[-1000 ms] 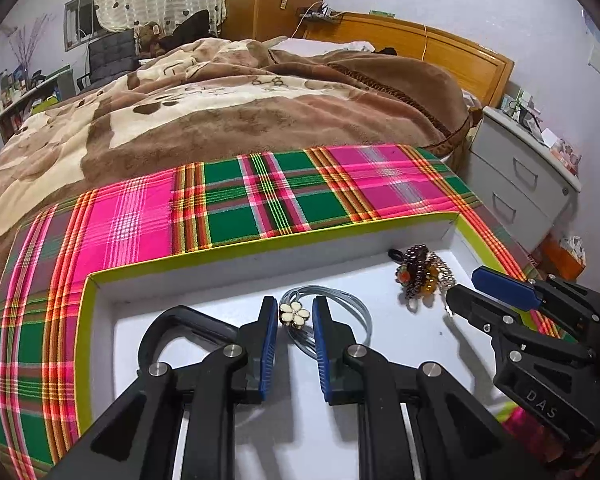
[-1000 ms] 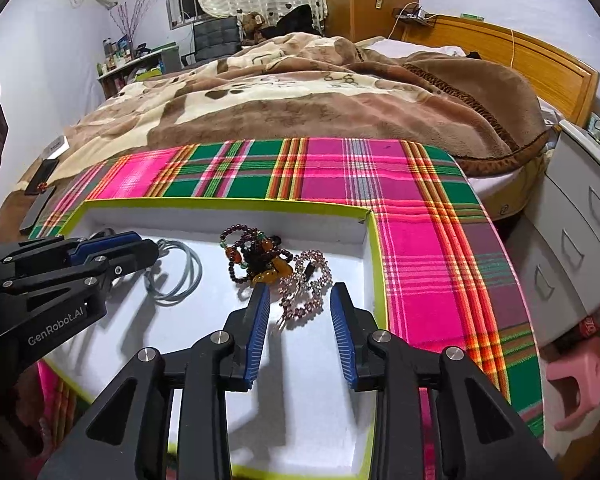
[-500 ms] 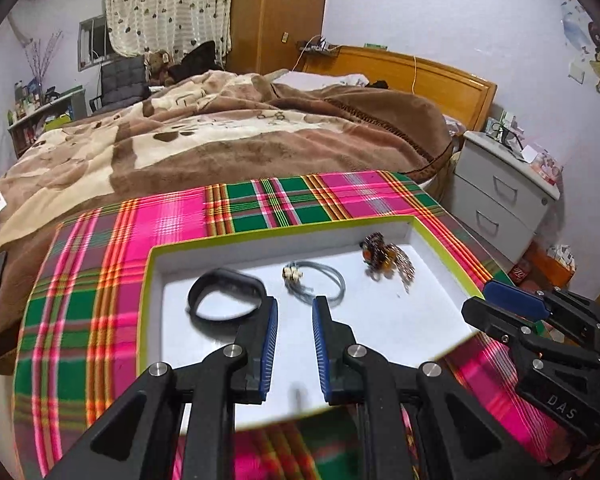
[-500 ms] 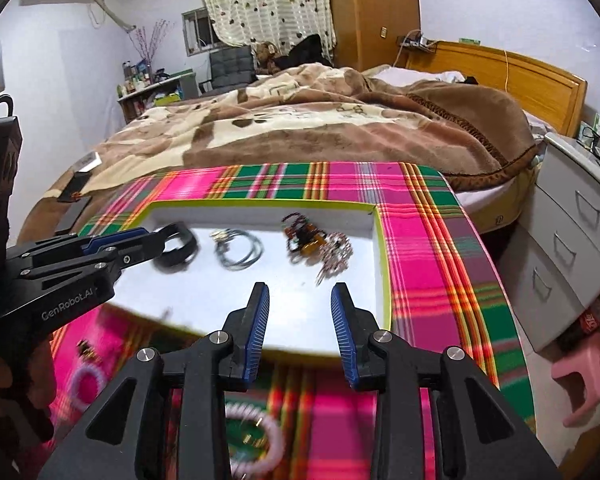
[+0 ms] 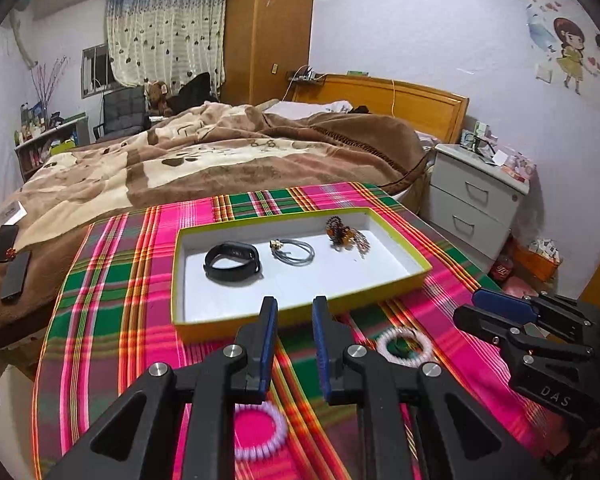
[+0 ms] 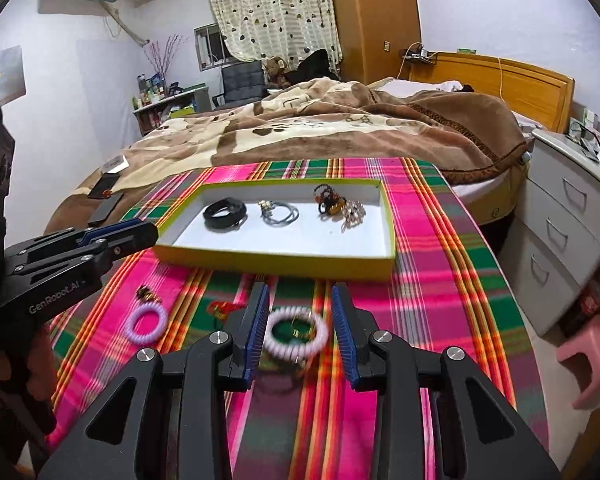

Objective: Organize jewelry

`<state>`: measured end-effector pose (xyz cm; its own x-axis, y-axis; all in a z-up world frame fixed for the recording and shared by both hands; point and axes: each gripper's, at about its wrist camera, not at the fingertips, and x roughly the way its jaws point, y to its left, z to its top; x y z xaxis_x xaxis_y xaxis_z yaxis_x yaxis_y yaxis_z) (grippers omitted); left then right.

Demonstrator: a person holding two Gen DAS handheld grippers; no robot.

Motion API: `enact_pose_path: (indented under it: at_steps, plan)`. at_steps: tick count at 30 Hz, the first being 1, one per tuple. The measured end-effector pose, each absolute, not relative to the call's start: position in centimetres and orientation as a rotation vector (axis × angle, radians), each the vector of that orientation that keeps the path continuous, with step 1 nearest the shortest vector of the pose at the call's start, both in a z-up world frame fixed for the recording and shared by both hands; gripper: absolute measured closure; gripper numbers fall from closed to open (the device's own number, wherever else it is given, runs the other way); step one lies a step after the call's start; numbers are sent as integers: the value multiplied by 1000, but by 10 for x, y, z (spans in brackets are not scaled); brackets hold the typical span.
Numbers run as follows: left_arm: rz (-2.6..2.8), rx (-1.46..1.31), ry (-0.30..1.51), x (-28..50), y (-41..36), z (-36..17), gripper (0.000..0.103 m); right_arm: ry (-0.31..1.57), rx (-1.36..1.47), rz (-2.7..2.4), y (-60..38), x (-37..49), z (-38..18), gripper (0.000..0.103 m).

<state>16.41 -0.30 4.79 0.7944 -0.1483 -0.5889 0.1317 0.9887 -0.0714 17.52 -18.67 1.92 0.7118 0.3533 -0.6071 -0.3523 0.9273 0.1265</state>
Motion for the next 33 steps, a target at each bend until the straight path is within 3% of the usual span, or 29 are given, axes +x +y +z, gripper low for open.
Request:
enact_pose_path:
  at_steps: [17,33]
  plan:
    - [-160,-34,651,90,-1,31,86,701,44,398,-199,116,5,70]
    - [-124,-60,671,77,21,20,86,719,37,404,-192,108,1,70]
